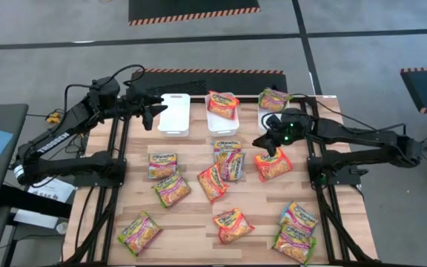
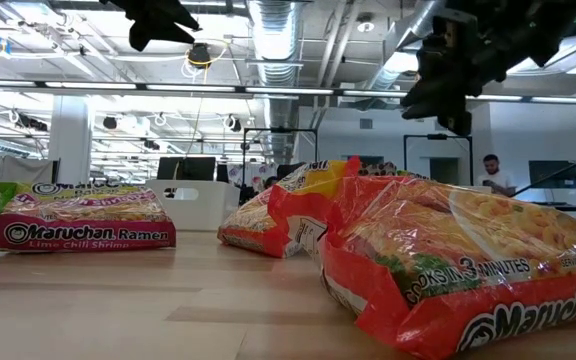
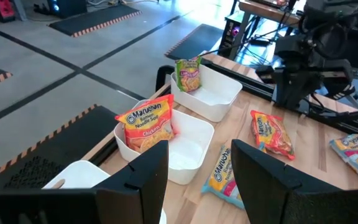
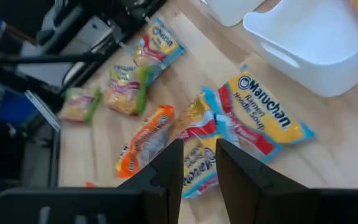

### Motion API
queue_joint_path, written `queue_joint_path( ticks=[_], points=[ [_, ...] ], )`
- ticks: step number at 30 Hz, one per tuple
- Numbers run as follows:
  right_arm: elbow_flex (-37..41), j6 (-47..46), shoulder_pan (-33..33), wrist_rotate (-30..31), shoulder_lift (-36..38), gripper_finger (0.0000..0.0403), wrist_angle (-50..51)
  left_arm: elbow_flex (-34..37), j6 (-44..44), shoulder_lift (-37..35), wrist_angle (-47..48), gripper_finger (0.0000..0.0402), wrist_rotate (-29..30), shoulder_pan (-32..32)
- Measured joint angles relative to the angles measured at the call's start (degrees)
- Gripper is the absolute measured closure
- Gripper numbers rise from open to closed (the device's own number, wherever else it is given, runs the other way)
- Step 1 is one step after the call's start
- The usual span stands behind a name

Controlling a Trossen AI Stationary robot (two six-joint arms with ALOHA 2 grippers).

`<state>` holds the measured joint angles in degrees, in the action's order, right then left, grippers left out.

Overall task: Sort Maruchan noodles
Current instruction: Put the blue noodle pack into the left white bin

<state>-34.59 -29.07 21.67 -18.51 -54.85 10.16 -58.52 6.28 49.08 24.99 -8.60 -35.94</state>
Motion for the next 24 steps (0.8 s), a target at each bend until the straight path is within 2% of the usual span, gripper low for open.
queue_joint_path(
  ticks=[4,9,15,20,24],
  points=[
    [-0.09,5.93,0.65,-0.17,-0.83,0.0282,0.12,0.00,0.43,0.00,0.00,0.0239,0.00,0.01],
    [-0.17,6.72,1.10,-2.12,-1.14,0.0271,0.26,0.00,1.95,0.00,0.02,0.0239,0.00,-0.01],
    [-0.17,6.99,1.10,-3.95,-2.60,0.0220,0.21,0.00,2.49,0.00,0.04,0.0239,0.03,0.00],
    [-0.22,7.03,1.11,-3.95,-6.91,0.0170,1.11,0.00,2.58,0.02,0.15,0.0239,0.22,0.01],
    [-0.22,4.89,1.11,-3.97,-11.65,0.0158,1.42,0.00,3.93,0.02,0.46,0.0239,0.26,0.00]
  ],
)
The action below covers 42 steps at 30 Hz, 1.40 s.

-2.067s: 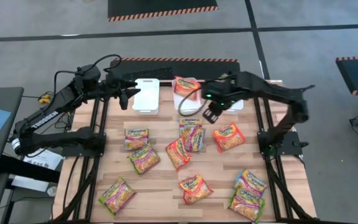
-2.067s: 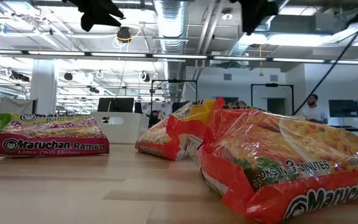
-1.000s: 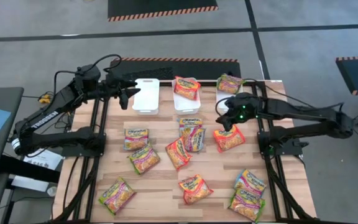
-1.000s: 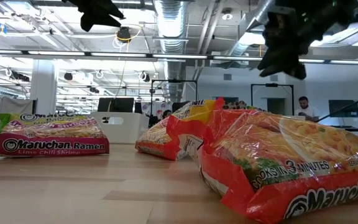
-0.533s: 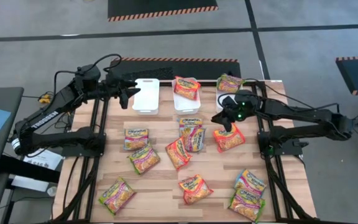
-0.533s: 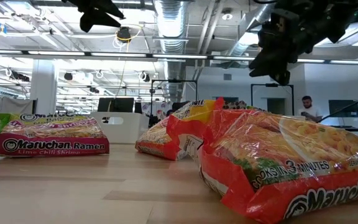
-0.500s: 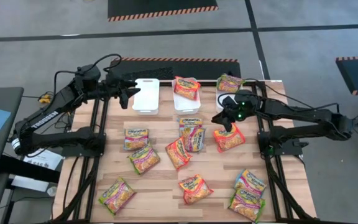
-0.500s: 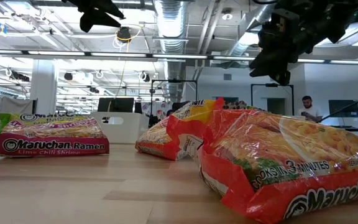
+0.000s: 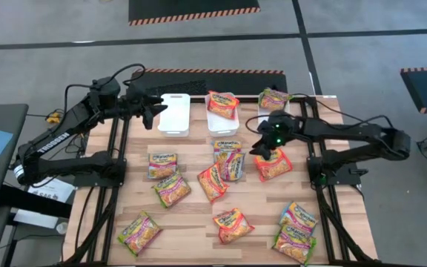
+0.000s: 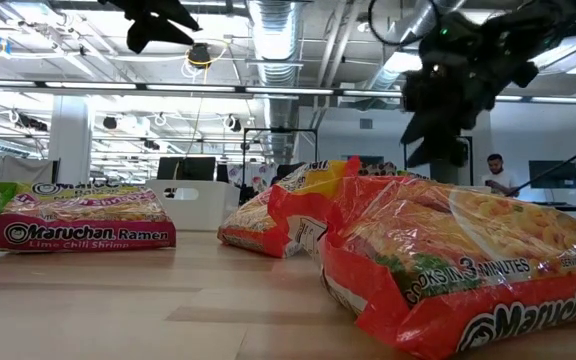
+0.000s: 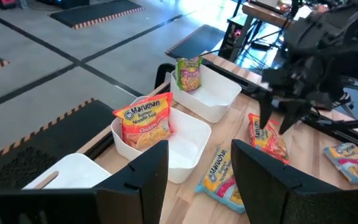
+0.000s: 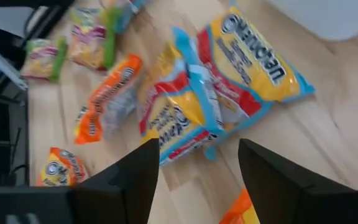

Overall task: Sort Maruchan noodles
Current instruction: Put the blue noodle pack into the left white bin

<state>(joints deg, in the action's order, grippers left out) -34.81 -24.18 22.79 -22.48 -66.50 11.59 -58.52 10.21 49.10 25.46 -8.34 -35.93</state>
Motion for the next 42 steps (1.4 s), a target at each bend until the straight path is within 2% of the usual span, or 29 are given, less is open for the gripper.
queue_joint_path(
  ticks=[7,19,25,32,37,42],
  points=[
    [0.00,-2.38,0.62,-0.19,-6.39,0.0158,-2.08,0.00,0.32,0.02,1.41,0.0239,0.00,-0.01],
    [0.00,-0.03,0.63,-3.47,-16.40,0.0159,-12.03,0.00,0.16,0.02,1.64,0.0239,-0.02,0.00],
    [0.00,0.69,0.44,-8.44,-19.97,0.0159,-17.51,0.00,0.17,0.02,2.99,0.0239,0.04,0.00],
    [0.00,-1.24,0.45,-9.05,-22.84,0.0160,-22.45,0.00,0.49,0.02,3.59,0.0239,0.09,0.01],
    [-0.30,-3.26,-1.01,-9.07,-24.80,0.0181,-25.04,0.00,0.56,0.02,3.60,0.0239,0.11,-0.01],
    [-0.83,-4.08,-3.18,-9.09,-24.83,0.0232,-24.72,-0.02,0.55,0.02,3.62,0.0239,0.15,-0.01]
  ],
)
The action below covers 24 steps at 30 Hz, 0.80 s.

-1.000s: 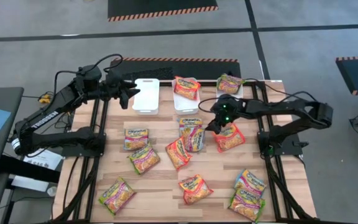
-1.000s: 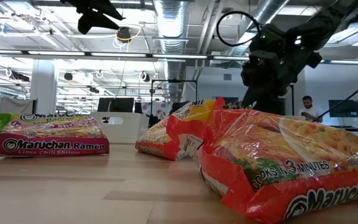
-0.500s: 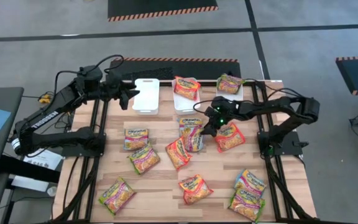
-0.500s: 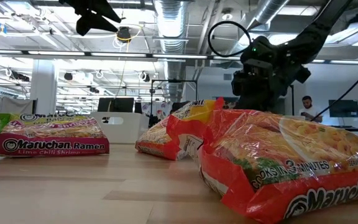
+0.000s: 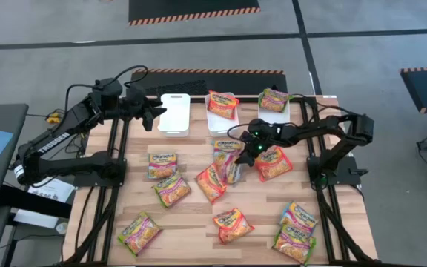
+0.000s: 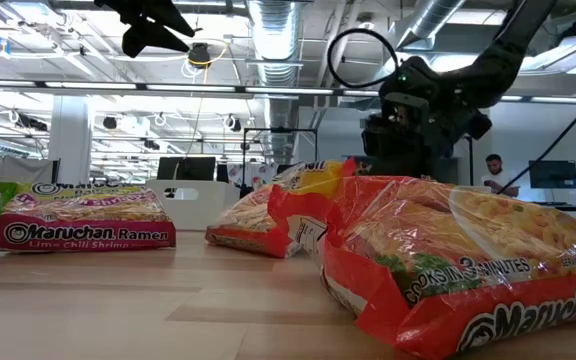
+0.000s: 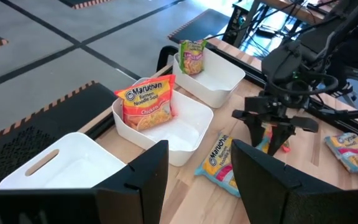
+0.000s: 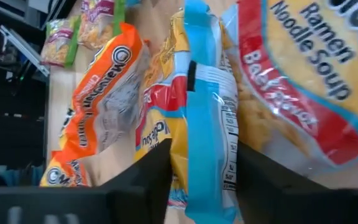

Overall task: Sort Maruchan noodles
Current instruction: Put the blue noodle pack into the left white bin

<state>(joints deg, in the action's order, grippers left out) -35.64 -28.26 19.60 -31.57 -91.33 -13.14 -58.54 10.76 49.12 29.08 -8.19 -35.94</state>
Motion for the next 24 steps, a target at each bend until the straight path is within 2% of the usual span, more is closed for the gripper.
queue_joint_path(
  ticks=[6,12,18,24],
  points=[
    [-1.55,-1.00,-1.04,-0.07,0.00,0.0312,0.14,0.02,-0.25,0.00,0.00,0.0239,0.00,0.00],
    [-2.61,-3.54,-1.20,-1.14,0.05,0.0364,0.38,0.02,-0.59,0.00,0.00,0.0239,0.00,0.02],
    [-2.69,-4.55,-1.04,-1.72,2.56,0.0394,0.67,0.02,-0.53,0.00,0.11,0.0239,-0.59,0.00],
    [-2.69,-6.26,-0.57,-1.79,7.29,0.0397,0.71,0.02,-1.21,0.00,0.33,0.0239,-1.51,0.01]
  ],
)
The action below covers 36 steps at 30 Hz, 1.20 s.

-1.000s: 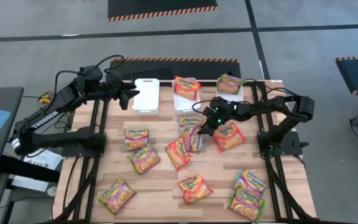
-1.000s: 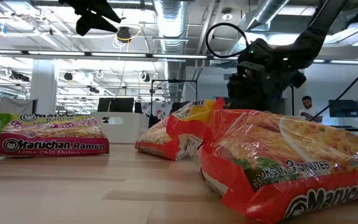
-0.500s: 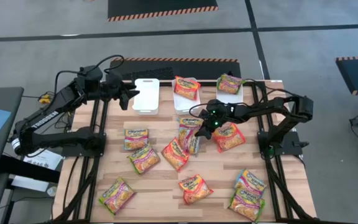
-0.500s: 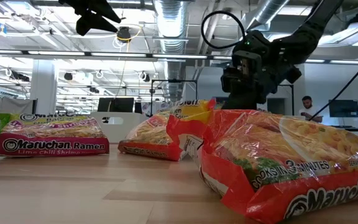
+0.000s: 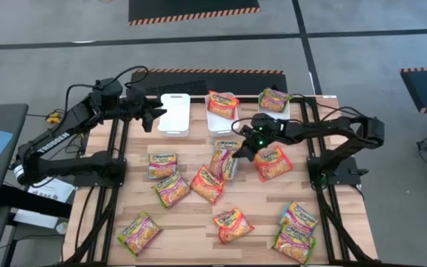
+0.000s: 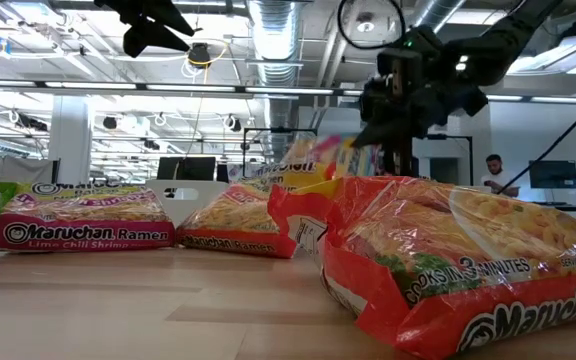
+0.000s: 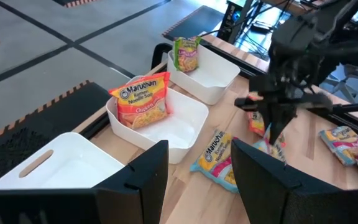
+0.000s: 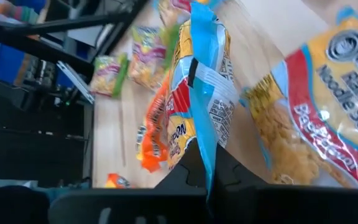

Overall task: Sort Maruchan noodles
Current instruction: Put the blue noodle pack into the left white bin

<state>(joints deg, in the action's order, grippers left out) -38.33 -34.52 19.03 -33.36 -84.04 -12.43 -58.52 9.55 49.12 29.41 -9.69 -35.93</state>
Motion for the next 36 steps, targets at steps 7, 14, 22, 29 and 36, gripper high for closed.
queue_joint_path(
  ticks=[7,14,22,29,36],
  points=[
    [0.00,-2.54,0.38,0.11,6.16,0.0397,0.15,0.00,-0.21,0.00,0.07,0.0228,-0.40,-0.01],
    [-4.50,-3.24,2.14,0.05,9.79,0.0397,7.06,0.68,3.10,2.04,-1.11,0.0194,-0.55,0.01],
    [-18.29,10.30,4.92,-1.11,9.74,0.0397,29.02,0.68,13.12,8.25,-7.70,0.0186,-8.41,0.01],
    [-24.74,15.59,7.08,-6.26,9.76,0.0397,36.90,0.70,14.63,13.44,-13.85,0.0186,-17.81,1.47],
    [-25.05,15.08,6.75,-10.42,9.74,0.0397,38.61,0.72,16.81,18.17,-19.46,0.0187,-20.22,5.65]
  ],
)
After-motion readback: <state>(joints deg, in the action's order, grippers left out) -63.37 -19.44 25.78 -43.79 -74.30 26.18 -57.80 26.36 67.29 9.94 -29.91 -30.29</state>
